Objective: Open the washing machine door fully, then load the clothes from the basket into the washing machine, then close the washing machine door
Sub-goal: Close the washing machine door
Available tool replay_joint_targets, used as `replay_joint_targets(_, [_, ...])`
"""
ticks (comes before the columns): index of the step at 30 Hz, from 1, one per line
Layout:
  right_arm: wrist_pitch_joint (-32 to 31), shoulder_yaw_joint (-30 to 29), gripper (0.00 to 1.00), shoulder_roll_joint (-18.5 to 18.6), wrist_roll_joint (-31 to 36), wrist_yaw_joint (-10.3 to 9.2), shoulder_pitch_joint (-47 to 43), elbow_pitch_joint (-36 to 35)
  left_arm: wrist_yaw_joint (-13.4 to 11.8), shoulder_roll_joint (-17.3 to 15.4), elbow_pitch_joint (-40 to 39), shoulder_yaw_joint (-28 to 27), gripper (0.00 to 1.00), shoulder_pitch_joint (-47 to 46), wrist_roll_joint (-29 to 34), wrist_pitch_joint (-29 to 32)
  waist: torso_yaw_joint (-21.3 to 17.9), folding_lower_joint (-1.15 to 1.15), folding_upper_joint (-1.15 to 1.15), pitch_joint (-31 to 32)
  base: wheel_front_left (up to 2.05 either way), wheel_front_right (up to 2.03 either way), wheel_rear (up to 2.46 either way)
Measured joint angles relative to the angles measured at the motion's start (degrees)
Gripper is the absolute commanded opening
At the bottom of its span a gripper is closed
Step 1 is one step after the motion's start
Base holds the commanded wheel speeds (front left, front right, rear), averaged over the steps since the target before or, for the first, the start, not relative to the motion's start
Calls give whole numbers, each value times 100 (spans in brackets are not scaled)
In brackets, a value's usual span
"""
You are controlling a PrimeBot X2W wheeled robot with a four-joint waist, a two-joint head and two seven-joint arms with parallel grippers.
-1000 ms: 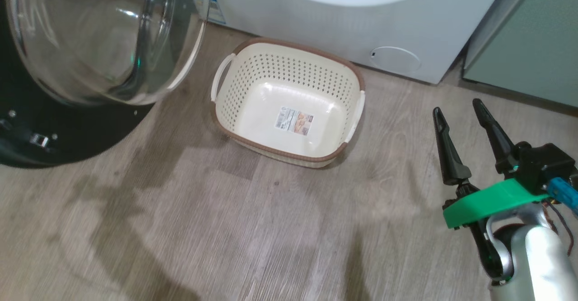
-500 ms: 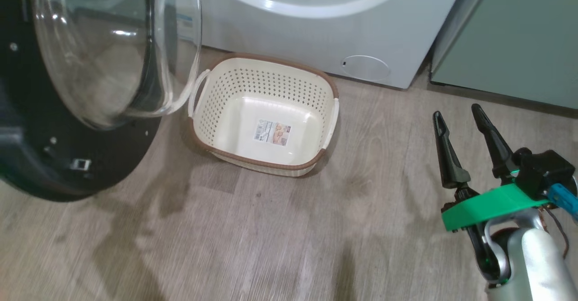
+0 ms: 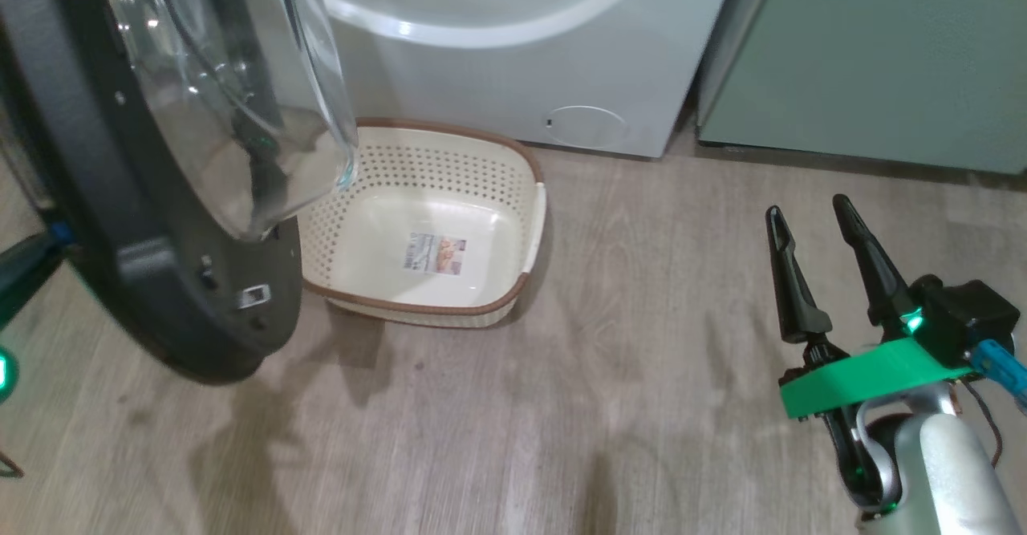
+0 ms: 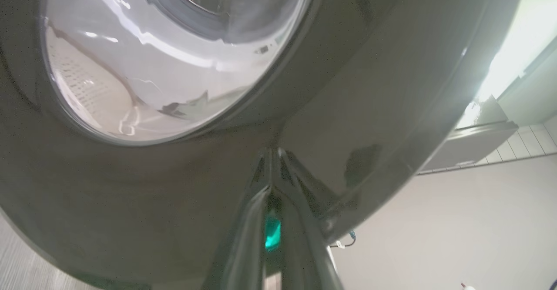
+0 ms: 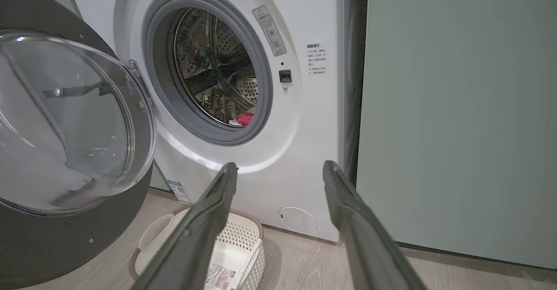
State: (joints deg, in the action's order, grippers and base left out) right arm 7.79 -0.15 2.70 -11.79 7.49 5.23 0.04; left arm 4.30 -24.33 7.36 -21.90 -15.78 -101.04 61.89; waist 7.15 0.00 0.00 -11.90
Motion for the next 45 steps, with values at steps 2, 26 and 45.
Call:
replay_joint_targets(2, [30, 18, 100, 0, -55, 0, 1, 12, -30, 45, -200, 47, 0, 62, -36, 46, -112, 0, 0, 8, 0, 0, 0])
replay_joint_targets(26, [489, 248, 100, -2, -459, 0, 24, 279, -611, 107, -1167, 532, 0, -366, -90, 285, -1733, 0, 0, -396, 0, 0, 0])
replay_joint_targets(45, [665, 522, 100, -8, -873, 0, 371, 308, -1161, -363, -1012, 732, 0, -1868, 85, 289, -2896, 1, 0, -1359, 0, 0, 0])
